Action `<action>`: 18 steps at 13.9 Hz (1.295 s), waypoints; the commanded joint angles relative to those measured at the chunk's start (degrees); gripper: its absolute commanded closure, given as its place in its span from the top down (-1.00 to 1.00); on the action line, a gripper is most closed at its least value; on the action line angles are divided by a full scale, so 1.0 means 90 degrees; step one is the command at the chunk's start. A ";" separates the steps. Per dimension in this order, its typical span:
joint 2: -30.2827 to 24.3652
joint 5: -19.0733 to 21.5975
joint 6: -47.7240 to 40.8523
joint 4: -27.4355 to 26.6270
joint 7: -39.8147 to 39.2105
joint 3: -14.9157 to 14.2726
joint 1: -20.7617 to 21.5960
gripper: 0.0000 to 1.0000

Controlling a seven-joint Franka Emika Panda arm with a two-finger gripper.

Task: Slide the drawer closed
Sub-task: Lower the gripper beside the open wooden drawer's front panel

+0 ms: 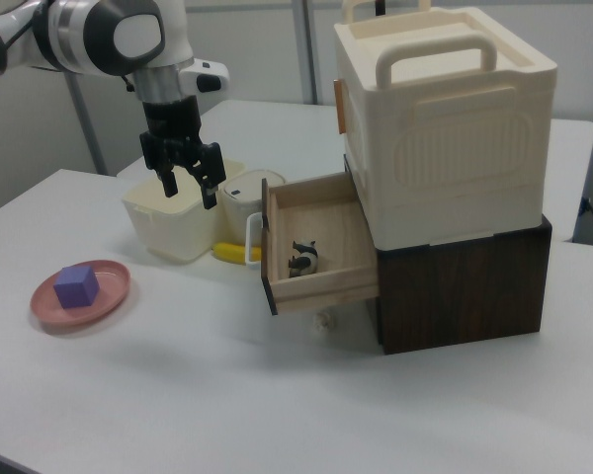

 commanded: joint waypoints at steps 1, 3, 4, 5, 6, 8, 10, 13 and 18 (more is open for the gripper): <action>-0.0080 0.0217 0.0084 -0.0122 0.0120 -0.0067 0.0042 -0.44; -0.0041 0.0247 0.0123 -0.0278 0.1210 -0.0048 0.0071 -0.93; 0.0036 0.0247 0.0143 -0.0308 0.1563 -0.0048 0.0090 -0.94; 0.0115 0.0256 0.0191 -0.0308 0.1827 -0.0048 0.0100 -0.93; 0.0231 0.0266 0.0559 -0.0366 0.2381 -0.0048 0.0071 -0.94; 0.0592 0.0237 0.1215 -0.0445 0.3156 -0.0057 0.0051 -0.94; 0.1071 0.0159 0.1684 -0.0425 0.3586 -0.0067 0.0051 -0.94; 0.1608 -0.0289 0.2152 -0.0435 0.4240 -0.0067 0.0120 -0.97; 0.1834 -0.0339 0.3314 -0.0386 0.4467 -0.0496 0.0051 -0.97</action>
